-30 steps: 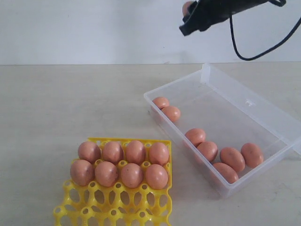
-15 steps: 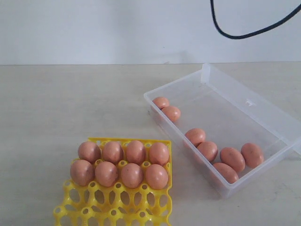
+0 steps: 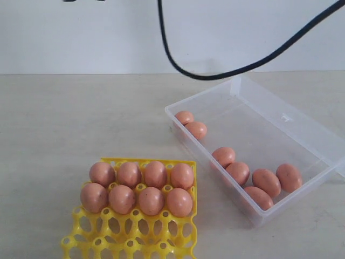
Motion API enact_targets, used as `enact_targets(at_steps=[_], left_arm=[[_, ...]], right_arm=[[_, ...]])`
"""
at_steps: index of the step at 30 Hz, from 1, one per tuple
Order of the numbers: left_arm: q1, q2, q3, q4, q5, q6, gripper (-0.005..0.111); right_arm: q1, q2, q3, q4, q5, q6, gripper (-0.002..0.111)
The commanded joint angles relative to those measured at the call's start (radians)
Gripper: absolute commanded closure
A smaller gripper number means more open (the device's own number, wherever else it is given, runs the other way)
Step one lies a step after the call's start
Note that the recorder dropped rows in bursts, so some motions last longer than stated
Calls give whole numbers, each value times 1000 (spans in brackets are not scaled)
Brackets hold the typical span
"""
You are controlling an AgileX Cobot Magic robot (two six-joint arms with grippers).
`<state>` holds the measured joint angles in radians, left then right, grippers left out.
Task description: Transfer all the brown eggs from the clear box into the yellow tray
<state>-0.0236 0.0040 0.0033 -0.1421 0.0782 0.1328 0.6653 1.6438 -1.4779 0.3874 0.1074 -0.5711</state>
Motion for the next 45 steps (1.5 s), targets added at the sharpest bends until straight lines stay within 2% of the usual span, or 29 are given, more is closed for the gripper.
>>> enact_targets(at_steps=[1, 6, 8, 10, 13, 18, 20, 22, 24, 26, 31, 34, 40, 45], left_arm=[[1, -4, -3, -3, -2, -7, 103], [1, -4, -3, -3, -2, -7, 103], [1, -4, -3, -3, -2, -7, 103], [1, -4, -3, -3, -2, -7, 103], [1, -4, -3, -3, -2, -7, 103], [1, -4, -3, -3, -2, -7, 103], [1, -4, -3, -3, -2, -7, 103], [1, -4, -3, -3, -2, -7, 103], [1, -4, -3, -3, -2, -7, 103], [1, -4, -3, -3, -2, -7, 103], [1, -4, -3, -3, -2, -7, 103], [1, -4, -3, -3, -2, -7, 103], [1, -4, -3, -3, -2, -7, 103], [1, -4, -3, -3, -2, -7, 103]], right_arm=[[90, -6, 3, 18, -170, -25, 108], [160, 7, 1, 1, -705, 92, 108], [178, 7, 1, -57, -778, 179, 108], [189, 7, 1, -196, -763, 339, 108], [194, 7, 1, -574, -677, 705, 108], [194, 24, 1, -1522, -648, 1481, 108], [194, 54, 1, -1772, -661, 1753, 108], [194, 93, 1, -1899, -693, 1887, 108], [194, 126, 9, -1878, -710, 1882, 109], [194, 147, 34, -1757, -705, 1814, 109], [194, 139, 211, -1243, -658, 1414, 109], [194, 121, 359, -1052, -669, 1201, 109], [202, 123, 620, -996, -914, 1091, 109], [204, 127, 694, -974, -805, 1055, 109]])
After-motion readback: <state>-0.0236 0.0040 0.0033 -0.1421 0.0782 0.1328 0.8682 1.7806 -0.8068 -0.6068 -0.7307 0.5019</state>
